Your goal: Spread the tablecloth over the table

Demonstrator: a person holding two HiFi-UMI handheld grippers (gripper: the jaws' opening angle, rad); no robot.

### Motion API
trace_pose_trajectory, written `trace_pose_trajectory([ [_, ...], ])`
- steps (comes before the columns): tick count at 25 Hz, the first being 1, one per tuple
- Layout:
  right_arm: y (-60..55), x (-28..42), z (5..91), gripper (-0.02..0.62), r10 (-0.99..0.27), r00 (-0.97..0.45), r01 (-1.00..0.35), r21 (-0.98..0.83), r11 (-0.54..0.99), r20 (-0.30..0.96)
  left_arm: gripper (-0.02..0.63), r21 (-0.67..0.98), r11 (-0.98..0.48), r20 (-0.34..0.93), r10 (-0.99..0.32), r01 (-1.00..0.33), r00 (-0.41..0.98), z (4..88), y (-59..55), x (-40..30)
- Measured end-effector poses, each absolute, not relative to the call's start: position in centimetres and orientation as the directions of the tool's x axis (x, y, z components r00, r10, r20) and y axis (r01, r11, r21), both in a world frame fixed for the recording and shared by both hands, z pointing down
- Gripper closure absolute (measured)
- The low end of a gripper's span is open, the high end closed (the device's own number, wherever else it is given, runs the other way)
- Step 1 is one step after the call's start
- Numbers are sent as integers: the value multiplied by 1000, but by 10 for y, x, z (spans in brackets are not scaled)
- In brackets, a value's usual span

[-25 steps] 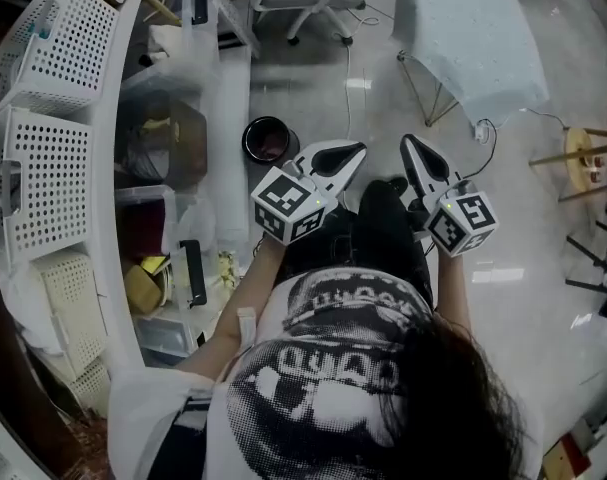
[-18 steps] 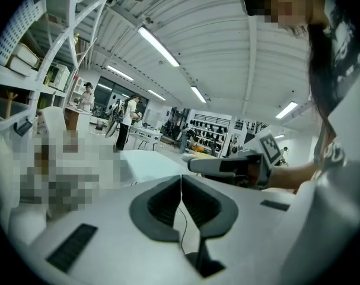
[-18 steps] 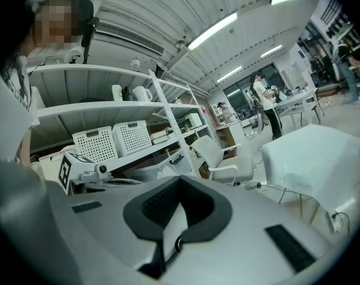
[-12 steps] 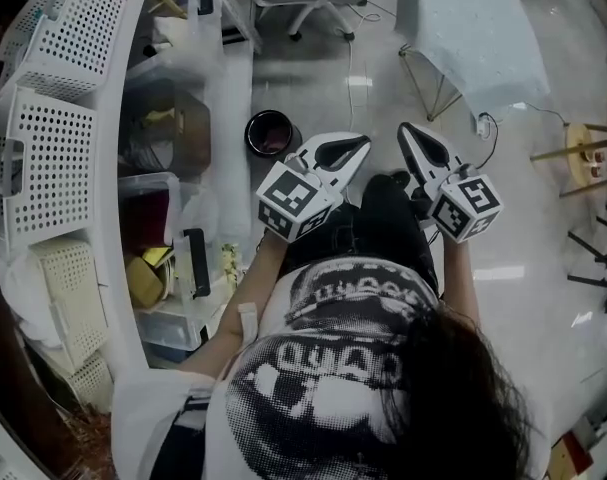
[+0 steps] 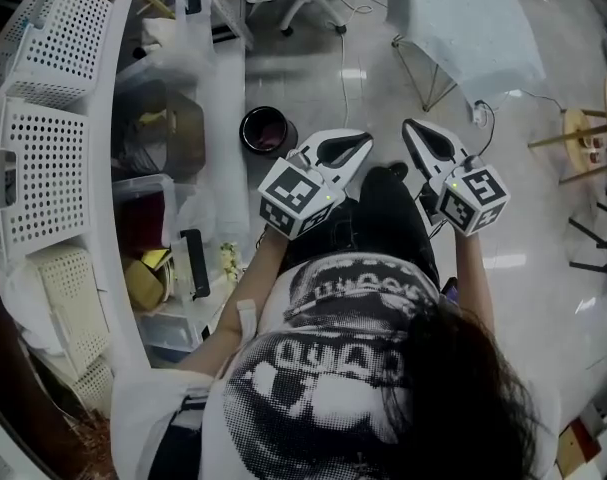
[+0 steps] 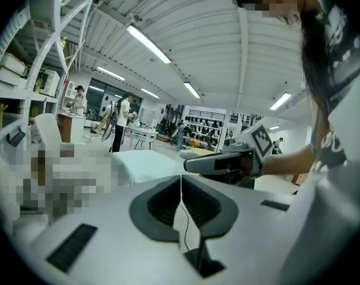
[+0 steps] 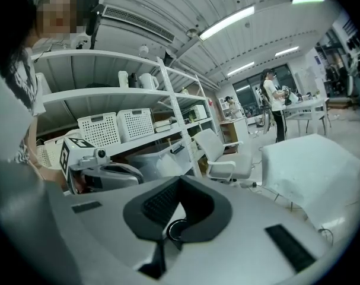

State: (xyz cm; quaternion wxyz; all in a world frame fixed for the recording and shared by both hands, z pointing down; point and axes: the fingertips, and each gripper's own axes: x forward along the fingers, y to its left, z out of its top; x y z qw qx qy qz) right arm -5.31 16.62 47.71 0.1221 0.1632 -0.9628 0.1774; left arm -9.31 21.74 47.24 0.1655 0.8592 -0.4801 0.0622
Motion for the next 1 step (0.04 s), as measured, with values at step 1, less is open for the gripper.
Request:
trace_pose_trajectory([
  [1,166,-51,478,600,-271,-915,-359,-298,885,298,591,223,-487,267,-802,-844,534,473,217,-92],
])
